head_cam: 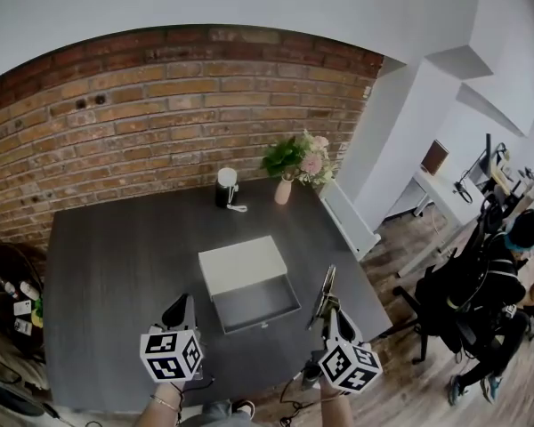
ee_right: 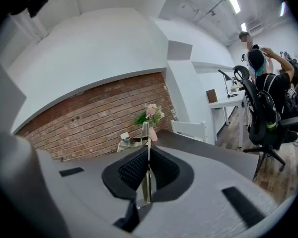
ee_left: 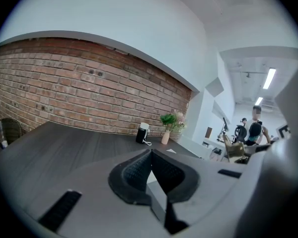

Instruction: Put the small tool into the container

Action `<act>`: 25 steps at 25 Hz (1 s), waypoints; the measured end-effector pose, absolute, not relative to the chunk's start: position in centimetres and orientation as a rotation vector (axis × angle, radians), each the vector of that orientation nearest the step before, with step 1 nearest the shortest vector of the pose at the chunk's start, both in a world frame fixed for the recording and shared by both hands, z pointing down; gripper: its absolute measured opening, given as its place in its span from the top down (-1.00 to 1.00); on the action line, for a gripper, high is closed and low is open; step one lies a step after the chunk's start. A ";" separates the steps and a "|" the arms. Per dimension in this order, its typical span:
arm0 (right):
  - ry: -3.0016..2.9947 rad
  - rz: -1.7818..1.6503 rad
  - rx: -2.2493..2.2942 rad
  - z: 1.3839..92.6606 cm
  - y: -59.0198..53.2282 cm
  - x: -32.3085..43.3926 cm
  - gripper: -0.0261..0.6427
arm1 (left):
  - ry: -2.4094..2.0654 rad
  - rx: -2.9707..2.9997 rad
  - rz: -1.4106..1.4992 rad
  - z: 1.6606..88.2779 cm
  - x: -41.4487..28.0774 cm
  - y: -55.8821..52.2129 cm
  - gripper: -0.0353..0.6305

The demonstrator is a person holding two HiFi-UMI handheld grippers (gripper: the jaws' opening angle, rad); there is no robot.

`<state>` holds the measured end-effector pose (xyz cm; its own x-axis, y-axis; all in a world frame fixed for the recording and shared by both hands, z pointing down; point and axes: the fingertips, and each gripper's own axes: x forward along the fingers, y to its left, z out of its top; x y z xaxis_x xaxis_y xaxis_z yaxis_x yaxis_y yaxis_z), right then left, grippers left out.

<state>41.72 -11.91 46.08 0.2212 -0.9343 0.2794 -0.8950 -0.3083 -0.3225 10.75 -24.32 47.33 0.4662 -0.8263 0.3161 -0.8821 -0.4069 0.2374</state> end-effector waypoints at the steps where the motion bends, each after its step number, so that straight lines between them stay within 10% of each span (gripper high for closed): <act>1: 1.817 -0.649 -2.382 46.1 -12.2 41.6 0.89 | -1.445 2.346 0.210 47.4 10.6 -24.3 0.88; 25: 2.929 -0.282 -2.209 48.5 -18.8 34.3 0.89 | -1.637 2.136 0.265 51.9 2.9 -21.9 0.88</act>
<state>34.32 -18.83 48.47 -0.1887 -0.8493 0.4931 -0.9277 0.3189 0.1942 2.94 -21.88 51.86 0.2834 -0.8698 0.4040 -0.9528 -0.2076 0.2213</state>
